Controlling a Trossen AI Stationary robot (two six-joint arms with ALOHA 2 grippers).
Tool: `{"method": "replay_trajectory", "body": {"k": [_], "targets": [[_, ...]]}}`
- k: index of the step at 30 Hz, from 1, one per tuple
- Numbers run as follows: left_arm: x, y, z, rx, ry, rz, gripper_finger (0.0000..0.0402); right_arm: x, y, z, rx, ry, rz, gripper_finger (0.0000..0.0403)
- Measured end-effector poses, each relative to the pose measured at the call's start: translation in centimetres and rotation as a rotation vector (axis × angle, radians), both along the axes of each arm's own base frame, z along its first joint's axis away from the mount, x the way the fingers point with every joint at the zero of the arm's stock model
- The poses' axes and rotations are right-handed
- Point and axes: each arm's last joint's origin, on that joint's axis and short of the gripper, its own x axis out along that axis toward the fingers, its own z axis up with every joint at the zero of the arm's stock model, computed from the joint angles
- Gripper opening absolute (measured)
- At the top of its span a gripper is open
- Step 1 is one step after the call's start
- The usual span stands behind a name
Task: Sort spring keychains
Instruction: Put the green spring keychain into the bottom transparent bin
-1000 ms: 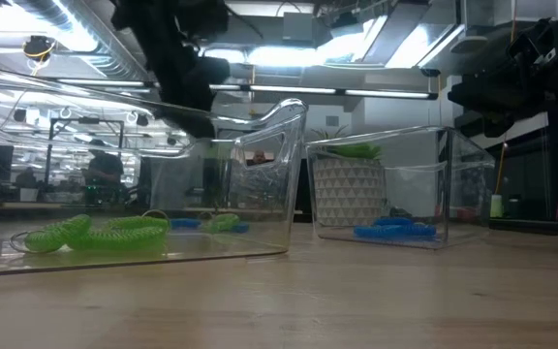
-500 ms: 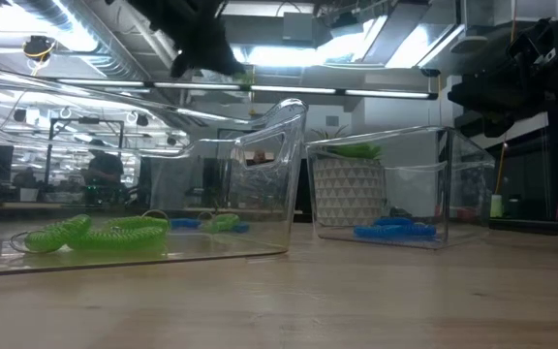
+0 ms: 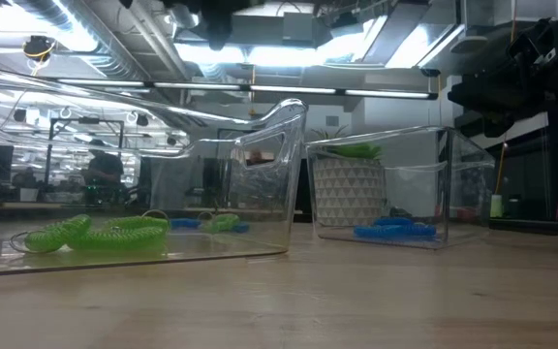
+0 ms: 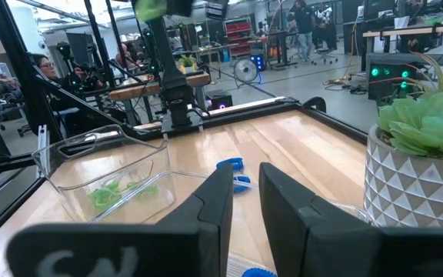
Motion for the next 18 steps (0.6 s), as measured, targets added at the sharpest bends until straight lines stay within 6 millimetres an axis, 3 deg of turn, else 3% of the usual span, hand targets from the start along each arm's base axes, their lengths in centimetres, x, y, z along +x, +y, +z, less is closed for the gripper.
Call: {"method": "replay_trajectory", "body": {"k": [18], "targets": [[-0.1, -5.9, 0.3, -0.193, 0.012, -0.568, 0.0022, 0.0, 0.0, 0.0, 0.0, 0.0, 0.0, 0.0067]]}}
